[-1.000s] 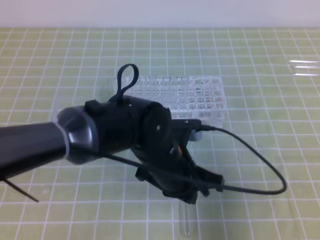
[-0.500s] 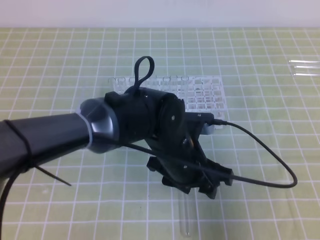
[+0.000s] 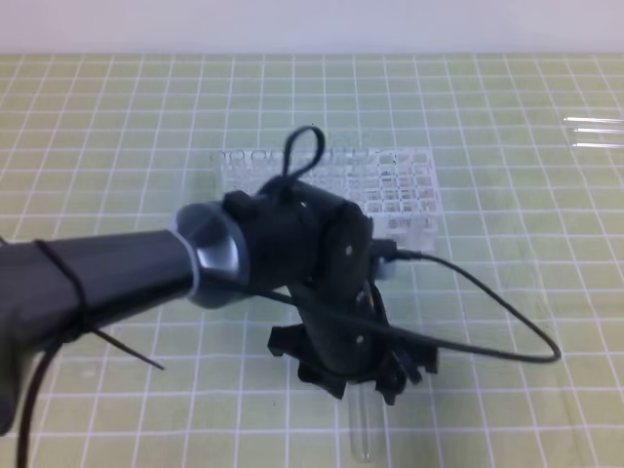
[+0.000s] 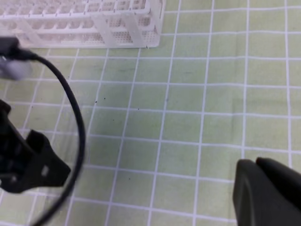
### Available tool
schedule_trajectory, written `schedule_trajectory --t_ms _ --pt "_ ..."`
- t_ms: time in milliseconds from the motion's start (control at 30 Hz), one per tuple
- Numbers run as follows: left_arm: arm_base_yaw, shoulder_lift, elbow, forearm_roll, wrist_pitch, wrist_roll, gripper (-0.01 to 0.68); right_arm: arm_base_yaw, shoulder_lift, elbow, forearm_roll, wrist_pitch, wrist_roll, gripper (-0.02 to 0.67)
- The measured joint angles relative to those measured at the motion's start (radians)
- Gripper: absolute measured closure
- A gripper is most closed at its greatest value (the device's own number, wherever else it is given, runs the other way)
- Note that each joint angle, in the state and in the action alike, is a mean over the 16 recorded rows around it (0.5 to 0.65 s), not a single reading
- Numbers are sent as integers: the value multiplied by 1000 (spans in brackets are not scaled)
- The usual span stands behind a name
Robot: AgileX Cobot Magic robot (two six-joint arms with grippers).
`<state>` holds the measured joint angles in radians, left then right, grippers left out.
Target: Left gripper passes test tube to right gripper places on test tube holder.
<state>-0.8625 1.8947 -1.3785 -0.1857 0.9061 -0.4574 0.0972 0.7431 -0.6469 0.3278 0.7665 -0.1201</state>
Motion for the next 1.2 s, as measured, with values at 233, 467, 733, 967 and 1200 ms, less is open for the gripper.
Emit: schedule_trajectory --t_ms 233,467,733,967,1200 --pt "-13 57 -59 48 55 -16 269 0 0 0 0 -6 0 665" --pt "-15 122 -138 81 136 -22 268 0 0 0 0 -6 0 665" --pt "-15 162 -183 82 222 -24 270 0 0 0 0 -6 0 665" --pt "-15 162 -186 78 236 -26 271 0 0 0 0 -6 0 665" --pt "-15 175 -186 67 211 -26 271 0 0 0 0 -6 0 665"
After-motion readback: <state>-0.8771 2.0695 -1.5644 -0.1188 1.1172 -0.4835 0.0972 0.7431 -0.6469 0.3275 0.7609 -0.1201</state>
